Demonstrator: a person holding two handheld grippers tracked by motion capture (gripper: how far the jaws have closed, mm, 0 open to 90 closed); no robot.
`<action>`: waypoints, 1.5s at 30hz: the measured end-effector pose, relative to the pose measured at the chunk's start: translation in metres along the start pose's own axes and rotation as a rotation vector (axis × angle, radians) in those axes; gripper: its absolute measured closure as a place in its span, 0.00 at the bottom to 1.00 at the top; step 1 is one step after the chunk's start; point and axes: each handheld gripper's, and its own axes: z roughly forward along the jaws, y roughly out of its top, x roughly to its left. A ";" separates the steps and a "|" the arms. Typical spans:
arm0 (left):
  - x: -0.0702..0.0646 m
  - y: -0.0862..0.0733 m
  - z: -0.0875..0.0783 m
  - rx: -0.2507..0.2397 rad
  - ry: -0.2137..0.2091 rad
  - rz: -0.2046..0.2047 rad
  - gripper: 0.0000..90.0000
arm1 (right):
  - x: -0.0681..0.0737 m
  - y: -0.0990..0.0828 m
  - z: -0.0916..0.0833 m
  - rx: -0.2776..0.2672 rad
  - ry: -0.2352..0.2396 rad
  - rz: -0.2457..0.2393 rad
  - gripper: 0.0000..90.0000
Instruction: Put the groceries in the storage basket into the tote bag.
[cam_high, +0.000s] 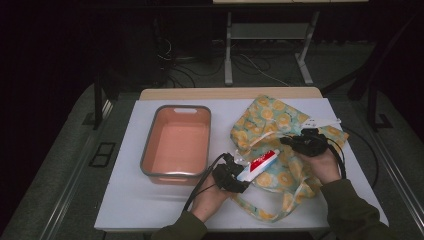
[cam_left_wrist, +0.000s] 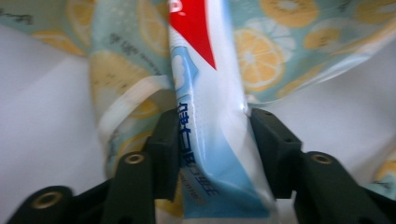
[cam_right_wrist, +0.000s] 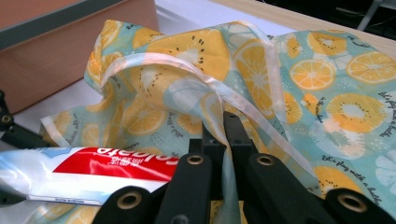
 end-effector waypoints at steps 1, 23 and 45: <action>-0.001 0.001 0.000 -0.001 0.005 0.008 0.64 | 0.000 0.000 0.000 0.000 0.000 0.000 0.99; 0.005 0.054 0.020 -0.028 0.005 0.006 0.73 | 0.001 0.001 0.001 -0.002 0.006 -0.005 0.99; 0.012 0.104 0.077 -0.081 -0.013 -0.008 0.68 | 0.003 0.001 0.001 -0.002 0.015 -0.012 0.99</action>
